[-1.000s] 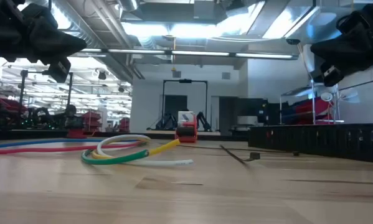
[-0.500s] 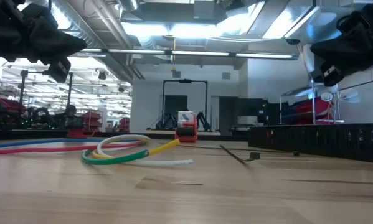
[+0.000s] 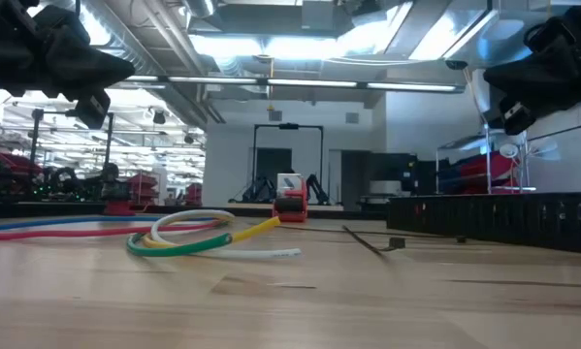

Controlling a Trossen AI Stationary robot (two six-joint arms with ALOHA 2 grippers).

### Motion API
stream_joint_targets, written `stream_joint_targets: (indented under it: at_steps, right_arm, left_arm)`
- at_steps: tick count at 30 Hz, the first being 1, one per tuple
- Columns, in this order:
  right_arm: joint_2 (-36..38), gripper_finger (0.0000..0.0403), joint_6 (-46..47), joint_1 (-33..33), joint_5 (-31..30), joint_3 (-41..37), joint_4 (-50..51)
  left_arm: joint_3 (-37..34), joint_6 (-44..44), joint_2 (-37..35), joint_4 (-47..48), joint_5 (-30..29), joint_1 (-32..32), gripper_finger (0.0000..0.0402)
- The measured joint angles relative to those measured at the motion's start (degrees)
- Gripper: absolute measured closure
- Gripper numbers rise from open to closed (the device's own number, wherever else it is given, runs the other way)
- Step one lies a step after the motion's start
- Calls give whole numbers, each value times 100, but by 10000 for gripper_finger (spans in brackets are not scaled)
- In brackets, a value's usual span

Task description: Ziptie cables

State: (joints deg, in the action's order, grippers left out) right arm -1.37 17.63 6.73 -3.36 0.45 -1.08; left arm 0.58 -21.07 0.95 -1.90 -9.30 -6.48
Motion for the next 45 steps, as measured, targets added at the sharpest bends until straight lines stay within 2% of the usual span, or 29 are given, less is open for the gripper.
stream_joint_targets:
  at_steps: [40, 45]
  right_arm:
    - [0, 396, -2, -1, -2, 0, 0]
    - [0, 396, -1, 0, 0, 0, 0]
  left_arm:
    - [1, 1, 0, -7, -2, 0, 388]
    - [0, -172, 0, -264, -108, 0, 388]
